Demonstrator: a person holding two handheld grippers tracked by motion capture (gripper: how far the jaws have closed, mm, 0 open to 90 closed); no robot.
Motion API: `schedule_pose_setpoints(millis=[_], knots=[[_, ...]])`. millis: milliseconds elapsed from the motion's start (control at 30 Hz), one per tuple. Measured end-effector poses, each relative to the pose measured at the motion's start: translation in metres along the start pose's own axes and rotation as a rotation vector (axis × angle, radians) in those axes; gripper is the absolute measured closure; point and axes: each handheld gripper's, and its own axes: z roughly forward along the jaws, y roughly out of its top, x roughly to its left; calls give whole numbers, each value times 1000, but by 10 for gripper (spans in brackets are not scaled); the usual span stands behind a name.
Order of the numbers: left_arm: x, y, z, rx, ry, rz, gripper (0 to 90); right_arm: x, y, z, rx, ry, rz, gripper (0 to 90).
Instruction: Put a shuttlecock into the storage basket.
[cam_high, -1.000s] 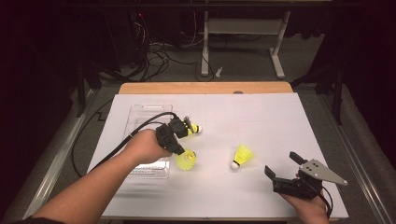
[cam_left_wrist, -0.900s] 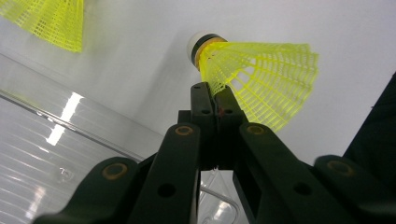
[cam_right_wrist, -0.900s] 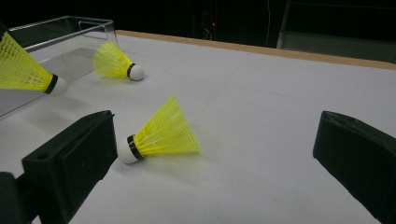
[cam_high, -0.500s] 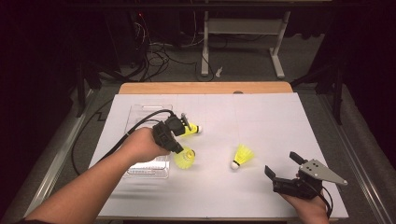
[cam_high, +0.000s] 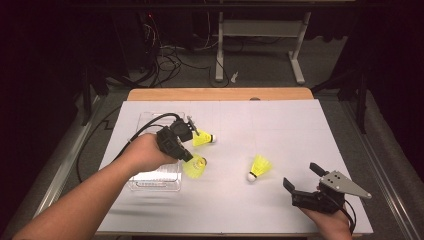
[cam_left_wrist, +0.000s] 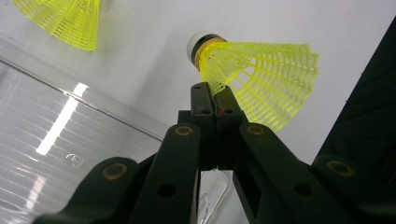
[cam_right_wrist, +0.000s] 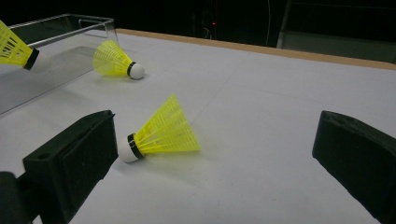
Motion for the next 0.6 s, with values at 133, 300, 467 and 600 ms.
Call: schedule_pose_setpoints(millis=[133, 300, 467, 600], knots=[[1, -1, -4, -7, 7, -3, 898, 0, 0, 0, 3, 1, 3, 5], [2, -4, -11, -14, 1, -11, 898, -1, 0, 0, 1, -1, 8, 5], [2, -6, -14, -17, 8, -8, 898, 0, -1, 1, 6, 0, 8, 5], [5, -10, -20, -29, 13, -11, 898, 0, -1, 1, 6, 1, 6, 5]])
